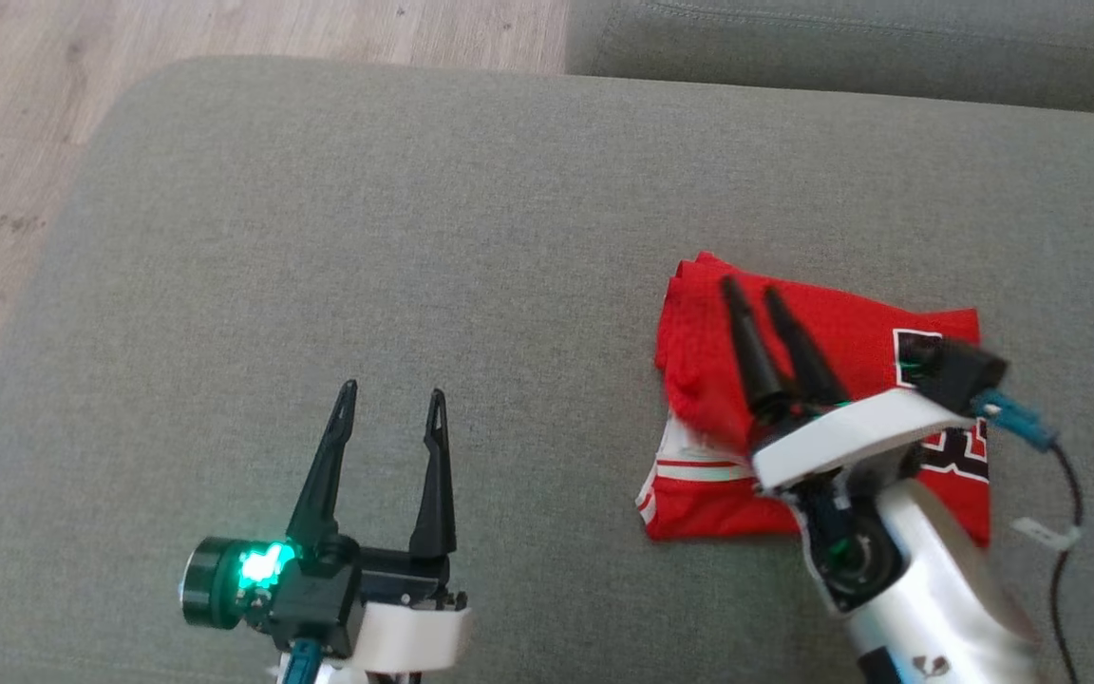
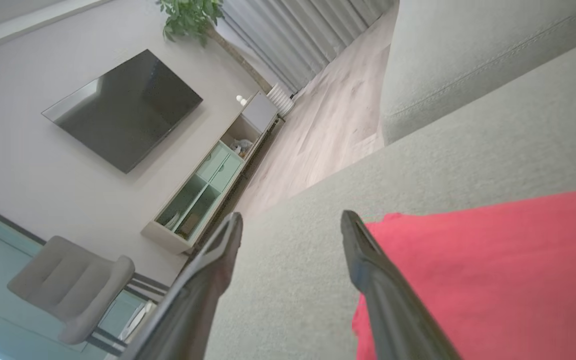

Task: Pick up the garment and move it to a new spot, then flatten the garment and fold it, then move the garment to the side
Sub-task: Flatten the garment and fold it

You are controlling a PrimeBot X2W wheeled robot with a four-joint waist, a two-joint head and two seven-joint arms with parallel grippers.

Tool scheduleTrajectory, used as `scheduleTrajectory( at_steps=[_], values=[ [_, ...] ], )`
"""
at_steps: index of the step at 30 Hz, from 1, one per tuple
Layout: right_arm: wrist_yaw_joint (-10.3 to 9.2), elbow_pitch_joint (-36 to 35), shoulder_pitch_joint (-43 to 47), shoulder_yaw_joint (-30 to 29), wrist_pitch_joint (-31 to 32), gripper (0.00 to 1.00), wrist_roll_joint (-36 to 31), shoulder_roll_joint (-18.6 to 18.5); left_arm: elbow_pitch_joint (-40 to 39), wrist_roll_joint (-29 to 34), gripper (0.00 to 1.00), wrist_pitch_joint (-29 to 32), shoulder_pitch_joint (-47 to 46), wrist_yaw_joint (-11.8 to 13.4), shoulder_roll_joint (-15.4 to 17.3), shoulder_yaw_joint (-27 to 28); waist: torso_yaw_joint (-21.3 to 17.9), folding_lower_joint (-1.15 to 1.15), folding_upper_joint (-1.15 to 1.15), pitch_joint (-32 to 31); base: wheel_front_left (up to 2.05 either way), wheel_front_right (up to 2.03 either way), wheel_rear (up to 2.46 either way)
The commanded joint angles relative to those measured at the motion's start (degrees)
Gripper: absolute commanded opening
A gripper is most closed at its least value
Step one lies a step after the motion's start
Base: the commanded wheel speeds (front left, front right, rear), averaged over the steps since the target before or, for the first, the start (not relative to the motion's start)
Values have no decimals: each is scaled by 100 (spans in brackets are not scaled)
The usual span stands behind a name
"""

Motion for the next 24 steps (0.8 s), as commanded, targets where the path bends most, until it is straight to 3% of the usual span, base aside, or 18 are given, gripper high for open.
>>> scheduleTrajectory(
  at_steps=[1,4,8,9,10,11,17,21,24],
  values=[
    [40,-169,-144,-86,-57,100,-121,15,-191,75,100,-28,-132,16,-49,210,-11,0,0,-29,0,0,0],
    [40,-211,-59,-537,181,100,-296,-183,-196,76,100,-28,-80,10,-54,260,-39,0,0,-104,0,0,0],
    [40,-415,116,-853,943,100,-203,-753,-203,78,100,-28,-39,-24,-61,275,-37,0,0,-163,0,0,0],
    [40,-489,147,-880,1171,76,-79,-903,-205,80,100,-28,-38,-30,-62,273,-32,0,0,-162,0,0,0],
    [40,-556,169,-901,1388,27,70,-1043,-208,79,100,-28,-38,-37,-64,263,-24,0,0,-156,0,0,0],
    [40,-617,184,-899,1602,0,230,-1175,-211,74,100,-28,-38,-46,-66,245,-13,0,0,-149,0,0,0],
    [40,-787,304,-621,2955,0,1299,-1755,-164,-3,100,-28,-70,-140,-74,78,166,0,0,-88,0,0,0],
    [40,-818,322,-362,3211,0,1531,-1869,-152,-72,100,-28,-83,-154,-76,36,215,0,0,-44,0,0,0],
    [40,-535,268,-19,3189,0,1473,-1759,-117,-138,100,-28,-116,-162,-77,-18,260,0,0,-9,0,0,0]
  ],
)
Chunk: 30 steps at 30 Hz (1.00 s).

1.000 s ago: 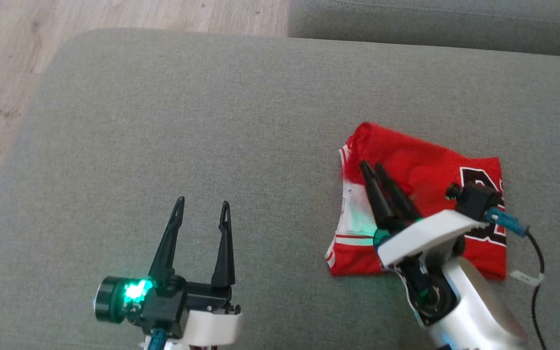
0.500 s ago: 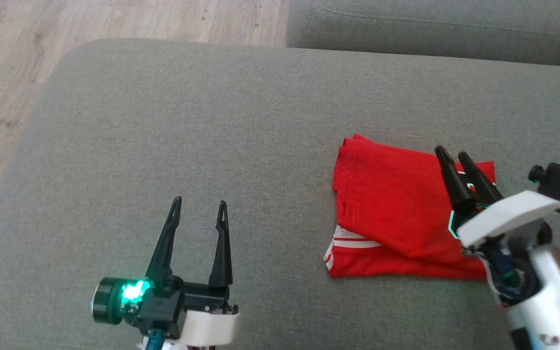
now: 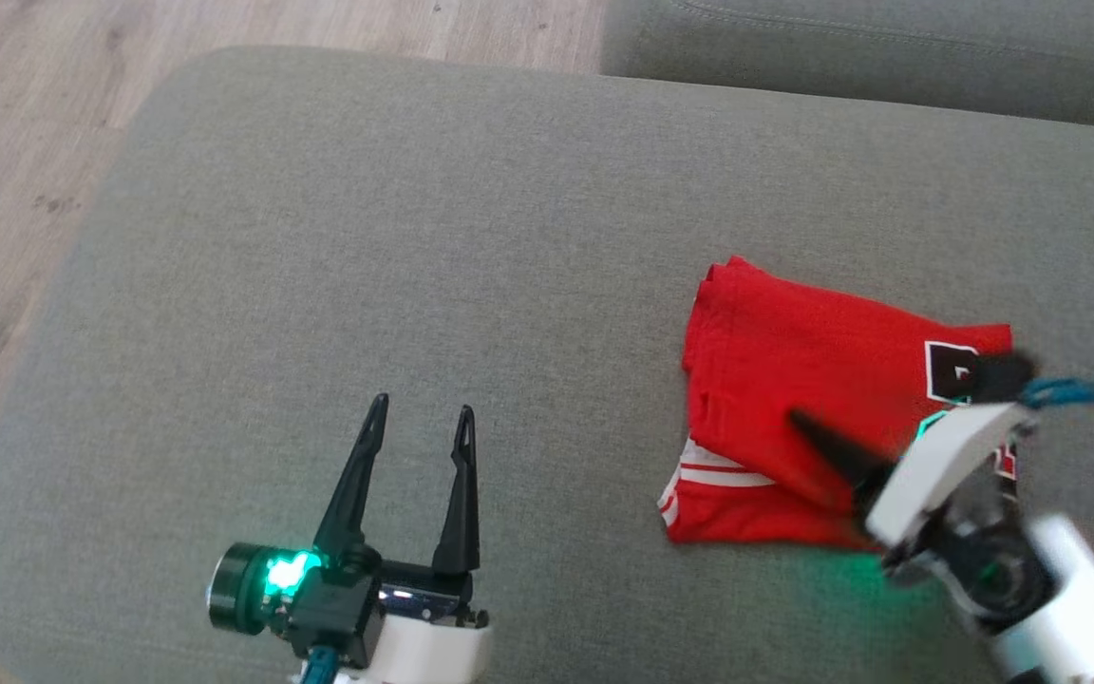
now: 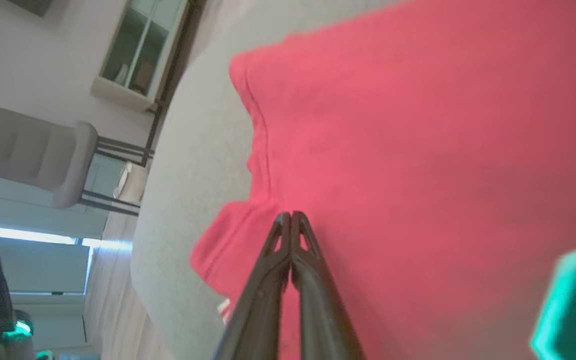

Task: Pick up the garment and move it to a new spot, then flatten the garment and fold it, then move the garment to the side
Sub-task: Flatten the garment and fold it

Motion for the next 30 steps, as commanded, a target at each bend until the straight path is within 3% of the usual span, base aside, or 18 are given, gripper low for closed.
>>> scheduleTrajectory(
  at_steps=[1,7,10,12,13,14,15,19,23,27,30],
  values=[
    [40,-16,-108,243,-21,0,-55,49,-140,-71,100,-28,-192,-17,-45,117,34,0,0,16,0,0,0],
    [40,284,19,1230,244,0,145,351,-43,-109,100,-28,-251,-49,-46,79,64,0,0,-73,0,0,0],
    [40,23,197,1694,283,0,286,259,-10,-147,100,-28,-192,-55,-46,139,4,0,0,-208,0,0,0],
    [40,-189,305,1845,-24,0,240,123,13,-198,100,-28,-119,-49,-46,191,-55,0,0,-342,0,0,0],
    [40,-271,352,1872,-286,12,163,52,26,-234,100,-28,-71,-34,-46,232,-101,0,0,-432,0,0,0],
    [40,-312,406,1852,-606,70,56,-20,43,-257,100,-28,-14,-21,-46,268,-137,0,0,-510,0,0,0],
    [40,-263,500,1782,-1338,100,-334,-161,96,-292,100,-28,124,12,-46,372,-241,0,0,-706,0,0,0],
    [40,54,695,1618,-2845,100,-1416,-334,162,-235,100,-28,397,10,-31,571,-497,0,0,-1054,0,0,0],
    [40,471,948,1279,-3908,100,-2081,-167,237,-238,100,-28,697,-33,-32,811,-755,0,0,-1354,0,0,0],
    [40,693,1224,831,-4185,100,-2979,1,323,-126,100,-28,989,-114,-34,954,-931,0,0,-1667,0,0,0],
    [40,355,1594,89,-4195,100,-4017,263,337,-58,100,-28,1217,-152,-36,1061,-1035,0,0,-1866,0,0,0]
  ],
)
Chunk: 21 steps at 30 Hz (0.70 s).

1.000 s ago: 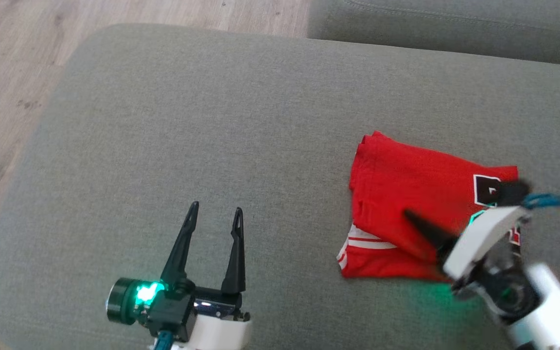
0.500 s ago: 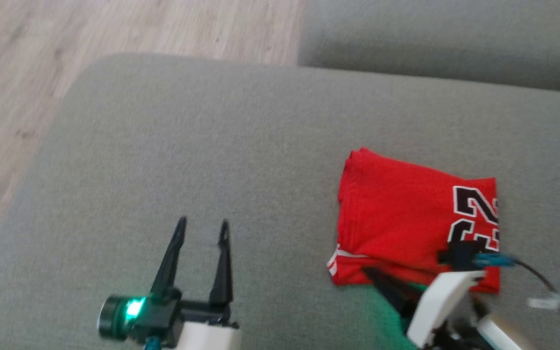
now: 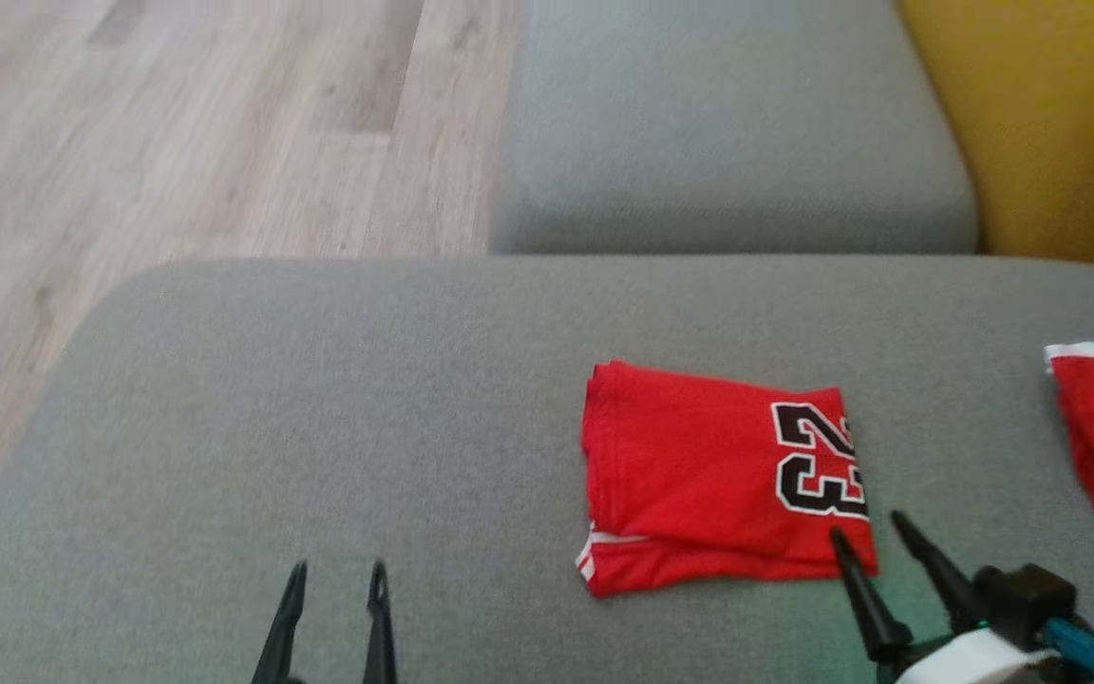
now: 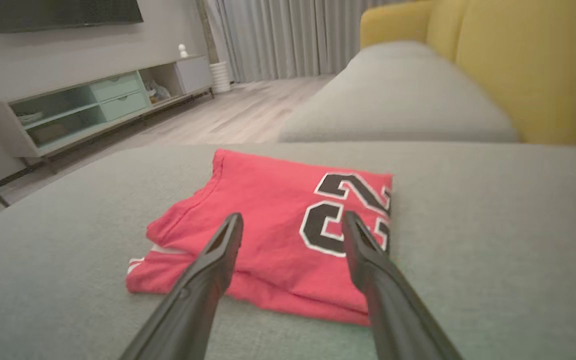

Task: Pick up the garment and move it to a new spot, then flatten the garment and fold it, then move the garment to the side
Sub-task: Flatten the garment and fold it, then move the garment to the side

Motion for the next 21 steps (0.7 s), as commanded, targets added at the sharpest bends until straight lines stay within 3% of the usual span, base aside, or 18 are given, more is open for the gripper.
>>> scheduleTrajectory(
  at_steps=[1,4,7,12,21],
  values=[
    [40,-382,70,-367,-79,100,-464,118,-176,77,100,-29,-81,-23,-35,263,-197,1,0,-256,0,0,0],
    [40,-898,590,-1196,-80,100,-1447,584,-184,134,100,-29,110,-67,-37,317,-244,1,0,-370,0,0,0],
    [40,-1273,1026,-1622,-81,100,-1926,985,-162,243,100,-29,251,-96,-39,337,-266,1,0,-450,0,0,0],
    [40,-1476,1348,-1771,-81,100,-2116,1208,-175,300,100,-29,387,-86,-41,404,-281,1,0,-501,0,0,0],
    [40,-1443,1436,-1732,-81,100,-2166,1260,-154,423,100,-29,439,-152,-43,479,-260,1,0,-494,0,0,0]
  ],
)
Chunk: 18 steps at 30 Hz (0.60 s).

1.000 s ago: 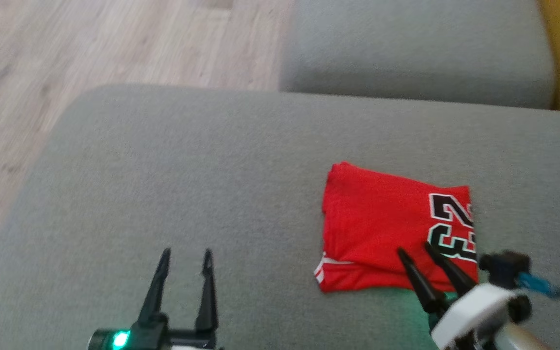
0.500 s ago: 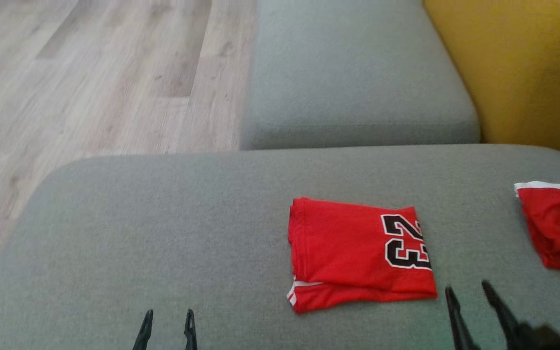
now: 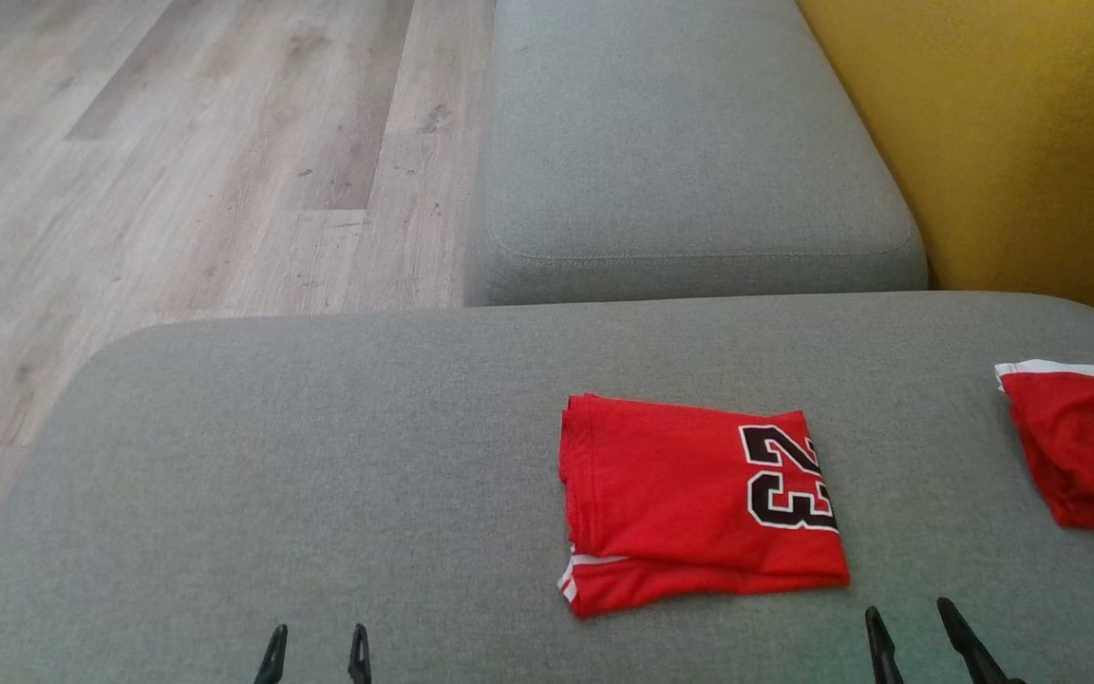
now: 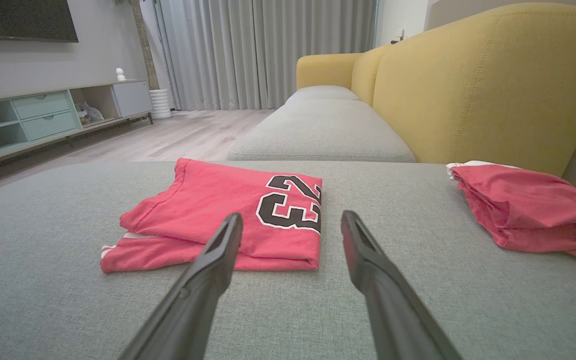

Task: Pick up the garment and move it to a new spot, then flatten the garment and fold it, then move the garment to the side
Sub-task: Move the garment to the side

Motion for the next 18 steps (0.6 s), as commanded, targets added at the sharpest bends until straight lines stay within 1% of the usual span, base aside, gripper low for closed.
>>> scheduleTrajectory(
  at_steps=[1,18],
  values=[
    [40,-168,-253,120,-77,100,-60,-62,-136,87,100,-29,-192,-38,-55,175,12,0,0,-3,0,0,0],
    [40,-111,-253,95,-77,100,-103,-19,-89,193,100,-29,-188,-118,-56,168,85,0,0,1,0,0,0]
  ],
)
